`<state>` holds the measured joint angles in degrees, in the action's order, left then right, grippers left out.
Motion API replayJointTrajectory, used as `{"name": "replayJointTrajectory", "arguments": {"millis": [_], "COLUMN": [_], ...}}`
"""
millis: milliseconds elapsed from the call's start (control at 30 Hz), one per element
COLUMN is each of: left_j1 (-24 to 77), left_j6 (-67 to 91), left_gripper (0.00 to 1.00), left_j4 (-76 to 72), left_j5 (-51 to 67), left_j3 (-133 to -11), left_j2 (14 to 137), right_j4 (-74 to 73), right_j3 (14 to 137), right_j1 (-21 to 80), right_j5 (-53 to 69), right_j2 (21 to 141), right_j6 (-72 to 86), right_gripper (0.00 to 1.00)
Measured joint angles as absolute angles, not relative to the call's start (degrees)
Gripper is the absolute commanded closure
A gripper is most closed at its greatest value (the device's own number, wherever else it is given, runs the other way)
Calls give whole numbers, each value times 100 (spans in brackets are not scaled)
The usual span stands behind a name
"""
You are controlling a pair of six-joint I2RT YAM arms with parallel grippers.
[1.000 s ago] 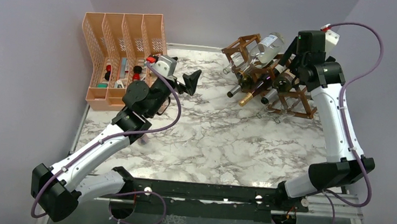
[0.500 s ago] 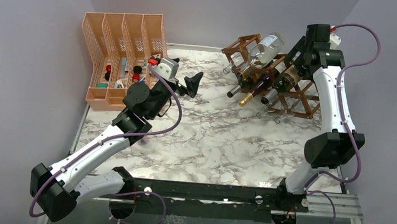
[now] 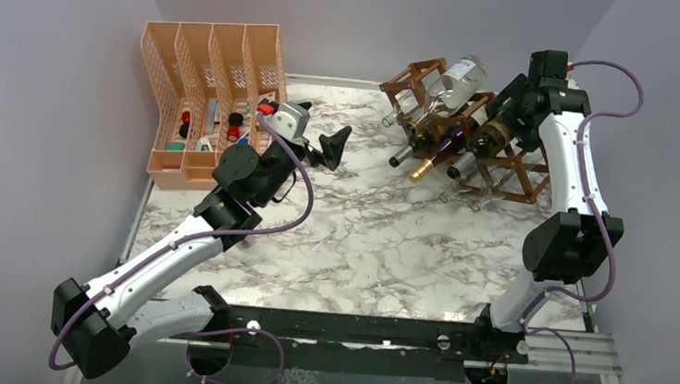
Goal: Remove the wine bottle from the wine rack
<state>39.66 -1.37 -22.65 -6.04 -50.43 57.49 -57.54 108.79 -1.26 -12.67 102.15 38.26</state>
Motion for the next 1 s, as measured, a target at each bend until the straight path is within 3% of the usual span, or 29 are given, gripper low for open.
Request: {"name": "replayJointTrajectory", "arguments": {"millis": [267, 733, 1000], "left_j1": [3988, 3997, 4025], "left_j6": [-137, -134, -132], "left_gripper": [1, 1, 1], "left_j4": [-2270, -2279, -2305], "left_j5": [-607, -604, -602], "left_j3": [-5043, -5041, -5041], "left_j2": [5749, 5752, 5789], "right_j4": [-5612, -4936, -4285], "right_j3": [10722, 9998, 9214], "right_j1": [-141, -274, -353], "right_j5": [-882, -532, -78], "right_j2": [10392, 10082, 9026], "right_j6": [4091, 4397, 4482], "right_gripper": [4, 37, 43]}}
